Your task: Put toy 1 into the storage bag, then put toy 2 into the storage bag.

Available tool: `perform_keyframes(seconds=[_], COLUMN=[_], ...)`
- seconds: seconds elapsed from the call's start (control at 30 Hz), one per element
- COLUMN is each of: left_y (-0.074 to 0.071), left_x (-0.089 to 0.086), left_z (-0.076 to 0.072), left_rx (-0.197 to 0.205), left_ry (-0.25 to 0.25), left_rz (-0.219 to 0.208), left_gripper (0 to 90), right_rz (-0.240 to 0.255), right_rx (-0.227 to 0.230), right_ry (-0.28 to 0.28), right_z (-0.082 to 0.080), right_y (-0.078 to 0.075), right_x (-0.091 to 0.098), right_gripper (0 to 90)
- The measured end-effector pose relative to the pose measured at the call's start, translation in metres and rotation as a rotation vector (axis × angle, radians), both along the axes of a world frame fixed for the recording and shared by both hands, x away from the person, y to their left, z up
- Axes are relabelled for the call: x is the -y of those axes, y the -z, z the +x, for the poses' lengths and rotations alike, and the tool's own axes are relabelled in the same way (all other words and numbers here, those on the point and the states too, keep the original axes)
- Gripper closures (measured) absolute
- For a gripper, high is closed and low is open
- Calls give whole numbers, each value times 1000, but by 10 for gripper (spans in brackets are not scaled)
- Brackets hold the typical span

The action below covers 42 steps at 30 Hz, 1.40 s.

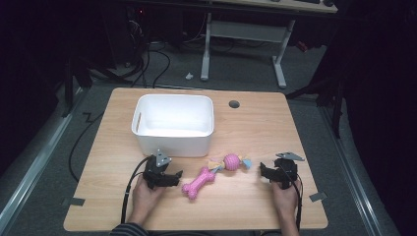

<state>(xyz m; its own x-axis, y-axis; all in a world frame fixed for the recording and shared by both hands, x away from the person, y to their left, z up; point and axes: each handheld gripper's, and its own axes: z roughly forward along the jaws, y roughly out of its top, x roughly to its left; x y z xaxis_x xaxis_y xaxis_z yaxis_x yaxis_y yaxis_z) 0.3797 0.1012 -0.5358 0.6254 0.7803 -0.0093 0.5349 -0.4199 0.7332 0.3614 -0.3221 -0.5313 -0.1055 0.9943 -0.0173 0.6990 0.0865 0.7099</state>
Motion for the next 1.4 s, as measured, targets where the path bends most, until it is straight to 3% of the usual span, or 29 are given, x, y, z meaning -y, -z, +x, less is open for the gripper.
perform_keyframes(seconds=[0.43,0.8,1.23,1.4], left_y=[0,0,-7,-14], left_x=[0,-1,-5,-9], left_z=[-1,0,1,0], left_rx=[-3,-5,-47,-57], left_ry=[-11,17,27,32], left_rz=[2,4,27,-4], left_gripper=[168,162,189,200], right_rz=[-1,-1,1,1], right_rx=[1,2,3,4], right_ry=[-2,-7,-16,-16], right_z=[-1,-1,-1,-1], right_y=[0,0,0,0], right_x=[0,-1,-1,-1], right_gripper=[178,181,195,196])
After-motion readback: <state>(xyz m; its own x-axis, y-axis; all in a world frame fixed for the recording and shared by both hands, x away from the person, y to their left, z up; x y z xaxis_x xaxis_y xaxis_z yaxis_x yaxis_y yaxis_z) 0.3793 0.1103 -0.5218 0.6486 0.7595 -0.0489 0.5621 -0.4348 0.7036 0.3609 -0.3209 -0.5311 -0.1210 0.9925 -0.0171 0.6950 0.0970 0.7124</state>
